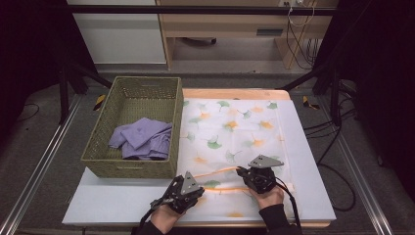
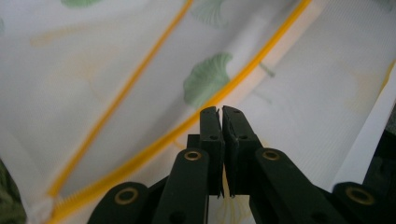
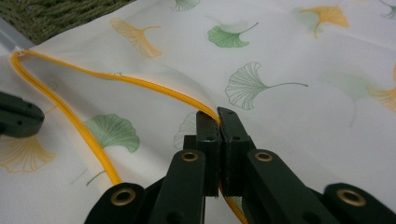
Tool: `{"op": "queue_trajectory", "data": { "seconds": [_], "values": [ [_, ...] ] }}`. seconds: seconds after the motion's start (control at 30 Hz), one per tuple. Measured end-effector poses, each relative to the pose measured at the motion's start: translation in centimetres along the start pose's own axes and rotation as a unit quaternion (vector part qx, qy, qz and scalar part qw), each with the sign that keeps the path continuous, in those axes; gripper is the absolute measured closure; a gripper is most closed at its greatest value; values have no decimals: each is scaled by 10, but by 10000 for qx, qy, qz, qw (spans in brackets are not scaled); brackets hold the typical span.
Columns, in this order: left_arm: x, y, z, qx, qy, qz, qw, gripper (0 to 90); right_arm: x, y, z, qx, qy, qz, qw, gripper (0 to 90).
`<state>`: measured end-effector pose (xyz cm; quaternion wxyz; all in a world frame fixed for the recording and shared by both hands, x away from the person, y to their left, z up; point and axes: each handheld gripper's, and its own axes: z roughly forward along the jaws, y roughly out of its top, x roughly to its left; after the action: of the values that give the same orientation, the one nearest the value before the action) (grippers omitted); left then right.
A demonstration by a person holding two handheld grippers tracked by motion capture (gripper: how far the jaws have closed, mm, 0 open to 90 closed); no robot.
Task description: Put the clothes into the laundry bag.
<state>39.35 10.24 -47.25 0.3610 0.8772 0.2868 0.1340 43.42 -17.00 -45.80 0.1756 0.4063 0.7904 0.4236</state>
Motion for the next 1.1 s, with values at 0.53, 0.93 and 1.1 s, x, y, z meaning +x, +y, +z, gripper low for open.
{"op": "queue_trajectory", "data": {
  "seconds": [0.53,0.93,1.1],
  "values": [
    [1,-10,1,-90,58,-5,9999,883,-3,19,-19,-655,-49,17,9978,879],
    [-1,-7,-4,-146,105,35,9998,818,-2,24,-21,-687,-48,65,9976,859],
    [4,0,-22,-451,100,-61,9989,718,-1,22,-20,-693,-74,73,9975,854]
  ]
}}
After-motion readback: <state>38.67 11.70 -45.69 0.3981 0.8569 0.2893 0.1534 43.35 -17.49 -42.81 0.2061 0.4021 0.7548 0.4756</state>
